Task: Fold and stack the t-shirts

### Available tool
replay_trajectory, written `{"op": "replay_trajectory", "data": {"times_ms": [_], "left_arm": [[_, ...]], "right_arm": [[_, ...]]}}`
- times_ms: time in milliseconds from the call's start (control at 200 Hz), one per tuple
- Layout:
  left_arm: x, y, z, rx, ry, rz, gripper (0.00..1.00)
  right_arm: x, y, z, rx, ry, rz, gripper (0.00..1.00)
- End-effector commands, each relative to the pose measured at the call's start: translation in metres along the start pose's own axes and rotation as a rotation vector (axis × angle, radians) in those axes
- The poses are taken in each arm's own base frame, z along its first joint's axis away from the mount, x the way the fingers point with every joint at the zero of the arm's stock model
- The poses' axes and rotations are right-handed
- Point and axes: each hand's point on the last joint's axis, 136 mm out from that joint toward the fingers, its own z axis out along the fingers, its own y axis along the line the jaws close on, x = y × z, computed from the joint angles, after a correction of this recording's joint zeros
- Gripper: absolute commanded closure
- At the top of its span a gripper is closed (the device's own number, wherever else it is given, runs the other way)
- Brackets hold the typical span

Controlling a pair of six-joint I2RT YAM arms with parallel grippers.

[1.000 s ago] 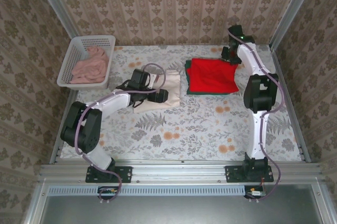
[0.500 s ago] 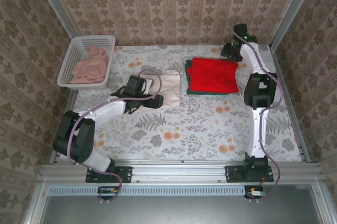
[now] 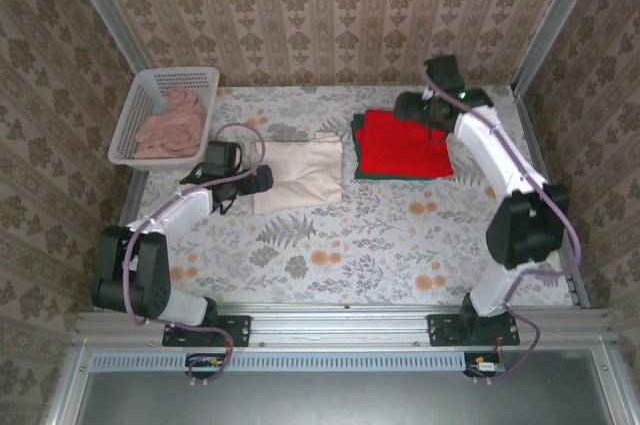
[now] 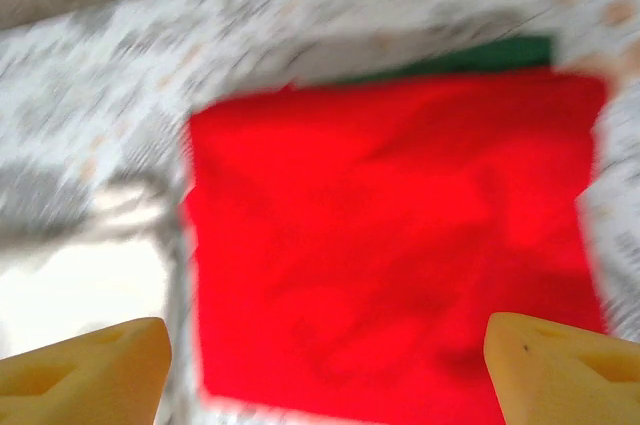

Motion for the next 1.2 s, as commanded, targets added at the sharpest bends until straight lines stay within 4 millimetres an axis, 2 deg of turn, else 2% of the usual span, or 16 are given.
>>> {"op": "replay_trajectory", "data": {"times_ms": [0,85,155,205,240,320,465,590,675,830,935,1070,1140,1195], "left_arm": [[-0.009,0.007,0.002,0.03,-0.017,-0.083,0.0],[-0.032,0.004,0.016,0.04,-0.022,-0.067,0.0],[-0.042,0.0,0.032,0.048,0.021,-0.071,0.04],[-0.042,-0.006,0.042,0.081,0.044,-0.084,0.07],[-0.038,-0.009,0.048,0.103,0.052,-0.105,0.08],[-0.027,-0.012,0.053,0.141,0.062,-0.142,0.09],[0.001,0.001,0.053,0.109,0.09,-0.174,0.1],[0.013,-0.004,0.055,0.15,0.114,-0.191,0.1],[0.018,-0.007,0.058,0.177,0.125,-0.201,0.14],[0.025,-0.016,0.063,0.223,0.147,-0.208,0.2],[0.03,-0.022,0.064,0.234,0.155,-0.197,0.23],[0.032,-0.033,0.068,0.28,0.171,-0.199,0.33],[0.033,-0.039,0.067,0.29,0.17,-0.184,0.35],[0.035,-0.043,0.066,0.261,0.166,-0.154,0.37]], "right_arm": [[0.06,0.058,0.009,-0.123,-0.011,-0.018,0.18],[0.112,0.09,0.016,-0.147,0.018,-0.056,0.19],[0.141,0.11,0.029,-0.187,0.053,-0.054,0.23],[0.156,0.13,0.041,-0.243,0.08,-0.076,0.25],[0.163,0.136,0.049,-0.242,0.107,-0.082,0.26],[0.165,0.138,0.067,-0.194,0.124,-0.098,0.29],[0.152,0.135,0.092,-0.109,0.118,-0.119,0.31],[0.148,0.131,0.123,-0.063,0.154,-0.112,0.33],[0.148,0.13,0.139,-0.051,0.169,-0.1,0.33],[0.152,0.128,0.157,-0.015,0.197,-0.105,0.32],[0.162,0.129,0.17,-0.026,0.229,-0.105,0.29],[0.173,0.133,0.184,-0.057,0.274,-0.078,0.3],[0.175,0.141,0.186,-0.11,0.281,-0.051,0.32],[0.176,0.15,0.186,-0.158,0.283,-0.028,0.38]]}}
